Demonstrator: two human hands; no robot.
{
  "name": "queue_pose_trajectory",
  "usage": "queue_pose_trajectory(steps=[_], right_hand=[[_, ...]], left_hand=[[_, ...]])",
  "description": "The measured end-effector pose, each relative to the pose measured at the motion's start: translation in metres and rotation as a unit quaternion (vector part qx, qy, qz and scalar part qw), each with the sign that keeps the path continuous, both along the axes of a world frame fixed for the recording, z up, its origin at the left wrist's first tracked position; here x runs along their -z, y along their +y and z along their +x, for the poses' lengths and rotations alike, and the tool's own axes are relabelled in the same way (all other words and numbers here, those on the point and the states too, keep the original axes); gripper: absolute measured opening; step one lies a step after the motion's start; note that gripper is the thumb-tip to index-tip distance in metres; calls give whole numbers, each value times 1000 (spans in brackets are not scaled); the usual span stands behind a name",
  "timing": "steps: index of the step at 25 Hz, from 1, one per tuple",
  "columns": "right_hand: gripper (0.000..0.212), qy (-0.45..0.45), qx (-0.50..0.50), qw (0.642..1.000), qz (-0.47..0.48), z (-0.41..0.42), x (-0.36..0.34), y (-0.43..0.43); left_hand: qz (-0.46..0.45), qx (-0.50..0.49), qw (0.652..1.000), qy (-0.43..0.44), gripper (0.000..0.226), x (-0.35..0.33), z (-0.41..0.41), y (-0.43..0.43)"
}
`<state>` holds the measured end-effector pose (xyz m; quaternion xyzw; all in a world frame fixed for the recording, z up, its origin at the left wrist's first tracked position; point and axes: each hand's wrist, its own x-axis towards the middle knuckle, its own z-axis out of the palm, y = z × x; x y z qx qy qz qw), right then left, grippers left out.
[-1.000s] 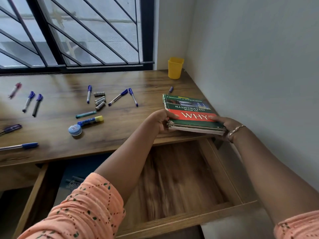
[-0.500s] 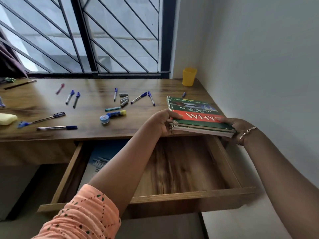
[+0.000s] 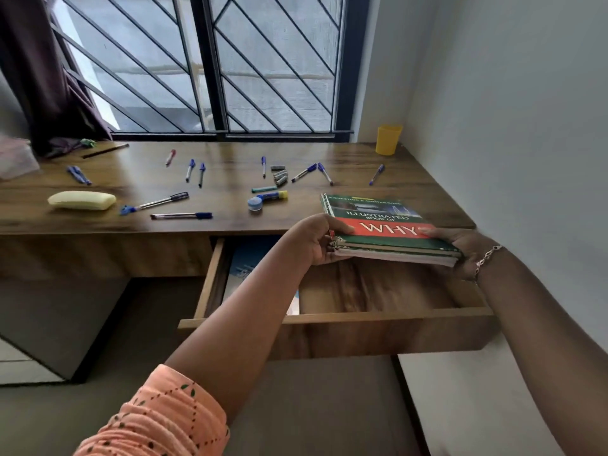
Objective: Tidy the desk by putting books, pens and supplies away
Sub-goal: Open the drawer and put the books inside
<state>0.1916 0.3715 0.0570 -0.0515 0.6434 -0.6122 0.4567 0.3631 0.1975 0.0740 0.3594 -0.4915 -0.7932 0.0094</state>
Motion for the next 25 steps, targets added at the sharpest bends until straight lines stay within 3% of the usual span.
queue_pose_trajectory(steps=[3,7,11,18,25], right_hand=[[18,-8,0,1000,7,26,9,4],[50,10,-9,999,52,41,22,7],[21,9,-12,997,71,49,38,6],[21,23,-6,991,129,34,68,-12],[16,6,-49,984,169,-1,113,-47]], left_hand=[[2,9,1000,-6,3,6,31,2],[22,25,999,-26,5,19,51,6],[44,33,997,-56,4,40,56,5],[44,31,990,-130,9,82,32,-9],[-18,20,978,-208,12,117,-1,-31]])
